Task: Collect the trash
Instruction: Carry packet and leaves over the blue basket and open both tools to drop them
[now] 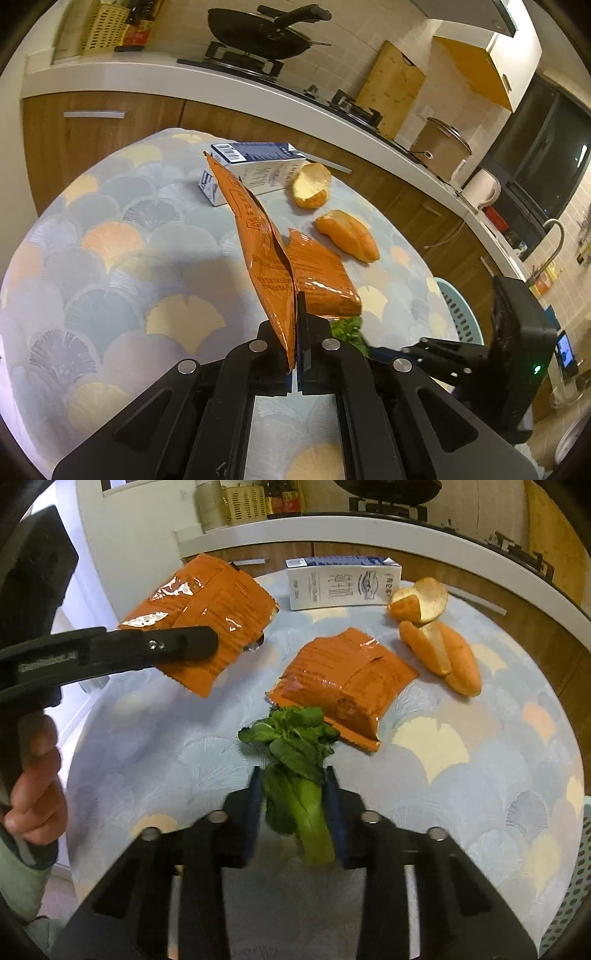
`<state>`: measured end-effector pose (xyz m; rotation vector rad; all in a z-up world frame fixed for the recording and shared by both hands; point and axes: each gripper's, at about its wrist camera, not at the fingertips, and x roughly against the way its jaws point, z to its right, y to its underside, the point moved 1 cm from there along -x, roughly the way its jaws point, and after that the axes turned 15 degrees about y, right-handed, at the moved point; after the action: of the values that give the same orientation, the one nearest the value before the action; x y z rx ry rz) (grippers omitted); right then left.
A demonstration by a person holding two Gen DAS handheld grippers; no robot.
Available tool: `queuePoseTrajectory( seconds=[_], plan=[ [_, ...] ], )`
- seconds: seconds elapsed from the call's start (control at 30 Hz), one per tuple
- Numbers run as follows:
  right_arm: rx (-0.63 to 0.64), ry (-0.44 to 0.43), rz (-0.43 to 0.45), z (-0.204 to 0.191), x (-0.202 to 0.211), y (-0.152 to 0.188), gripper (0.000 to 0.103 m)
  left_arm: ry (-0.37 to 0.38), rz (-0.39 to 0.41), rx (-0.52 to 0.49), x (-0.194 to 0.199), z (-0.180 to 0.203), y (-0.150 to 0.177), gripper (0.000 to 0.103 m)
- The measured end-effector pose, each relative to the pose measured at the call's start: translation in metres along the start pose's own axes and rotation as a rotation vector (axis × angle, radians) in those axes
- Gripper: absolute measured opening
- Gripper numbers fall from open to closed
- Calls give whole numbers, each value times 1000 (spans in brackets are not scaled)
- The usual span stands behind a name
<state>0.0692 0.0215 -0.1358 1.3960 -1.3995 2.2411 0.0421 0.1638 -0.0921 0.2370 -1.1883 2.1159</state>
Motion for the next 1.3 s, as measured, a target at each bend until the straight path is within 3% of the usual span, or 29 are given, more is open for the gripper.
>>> queuePoseTrajectory(
  seconds=[0.33, 0.67, 0.93, 1.3],
  plan=[
    [-115, 11, 95, 35, 51, 12, 16, 25, 20, -69, 7, 32, -6, 0],
    [-240, 131, 203, 113, 110, 21, 16, 110, -6, -175, -25, 96, -17, 0],
    [-354, 253, 243, 186, 139, 51, 16, 204, -118, -298, -97, 172, -13, 0],
    [-558, 376, 185, 291, 147, 125, 16, 368, -301, -362, -218, 258, 21, 0]
  ],
)
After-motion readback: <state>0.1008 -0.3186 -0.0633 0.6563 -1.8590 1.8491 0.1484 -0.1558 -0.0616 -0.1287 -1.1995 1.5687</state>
